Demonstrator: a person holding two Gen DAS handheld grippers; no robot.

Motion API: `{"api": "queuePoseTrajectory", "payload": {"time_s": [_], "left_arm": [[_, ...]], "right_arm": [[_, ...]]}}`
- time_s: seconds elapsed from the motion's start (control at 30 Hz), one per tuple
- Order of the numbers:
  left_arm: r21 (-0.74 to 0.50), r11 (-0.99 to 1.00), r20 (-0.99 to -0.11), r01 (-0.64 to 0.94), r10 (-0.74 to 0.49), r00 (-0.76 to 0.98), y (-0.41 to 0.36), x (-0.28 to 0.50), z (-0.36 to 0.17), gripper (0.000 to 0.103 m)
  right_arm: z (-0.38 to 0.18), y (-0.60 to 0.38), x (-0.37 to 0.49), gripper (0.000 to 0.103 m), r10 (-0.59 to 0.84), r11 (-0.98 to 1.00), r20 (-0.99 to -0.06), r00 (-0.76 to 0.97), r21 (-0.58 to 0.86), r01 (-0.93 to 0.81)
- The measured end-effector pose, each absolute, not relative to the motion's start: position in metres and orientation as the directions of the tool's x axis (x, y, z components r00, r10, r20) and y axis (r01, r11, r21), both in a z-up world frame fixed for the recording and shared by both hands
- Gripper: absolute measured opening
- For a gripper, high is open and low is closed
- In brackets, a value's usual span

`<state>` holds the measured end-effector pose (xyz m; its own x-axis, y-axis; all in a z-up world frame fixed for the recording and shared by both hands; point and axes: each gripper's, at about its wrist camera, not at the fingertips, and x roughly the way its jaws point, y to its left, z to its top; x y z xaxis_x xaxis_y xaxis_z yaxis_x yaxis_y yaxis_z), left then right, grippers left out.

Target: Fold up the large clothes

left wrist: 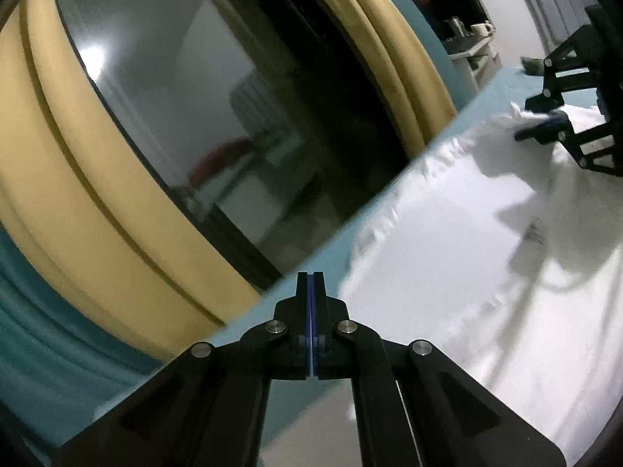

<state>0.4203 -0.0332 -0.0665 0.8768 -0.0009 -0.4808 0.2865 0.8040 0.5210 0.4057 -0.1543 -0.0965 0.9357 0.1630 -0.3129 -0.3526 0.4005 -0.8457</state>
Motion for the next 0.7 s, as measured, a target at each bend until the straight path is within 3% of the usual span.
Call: {"api": "queuePoseTrajectory", "payload": {"time_s": [0.13, 0.27, 0.33, 0.4, 0.7], "left_arm": [[0.413, 0.84, -0.588, 0.352, -0.049, 0.807, -0.02, 0.411, -0.07, 0.001], [0.367, 0.859, -0.633, 0.358, -0.052, 0.773, -0.015, 0.399, -0.063, 0.002], [0.34, 0.861, -0.652, 0.377, -0.073, 0.755, -0.012, 0.392, -0.06, 0.013], [0.332, 0.86, -0.656, 0.388, -0.085, 0.75, -0.011, 0.38, -0.054, 0.022], [0.223, 0.908, -0.641, 0.354, -0.137, 0.755, -0.004, 0.352, -0.016, 0.028]], "right_arm": [[-0.093, -0.157, 0.385, 0.012, 0.198, 0.41, -0.3, 0.933, -0.839, -0.357], [-0.09, -0.163, 0.358, 0.012, 0.217, 0.387, -0.322, 0.921, -0.838, -0.384], [-0.088, -0.164, 0.347, 0.012, 0.234, 0.383, -0.325, 0.916, -0.836, -0.394], [-0.089, -0.165, 0.336, 0.013, 0.248, 0.355, -0.32, 0.914, -0.848, -0.393], [-0.098, -0.184, 0.302, 0.013, 0.267, 0.271, -0.468, 0.842, -0.802, -0.532]]}}
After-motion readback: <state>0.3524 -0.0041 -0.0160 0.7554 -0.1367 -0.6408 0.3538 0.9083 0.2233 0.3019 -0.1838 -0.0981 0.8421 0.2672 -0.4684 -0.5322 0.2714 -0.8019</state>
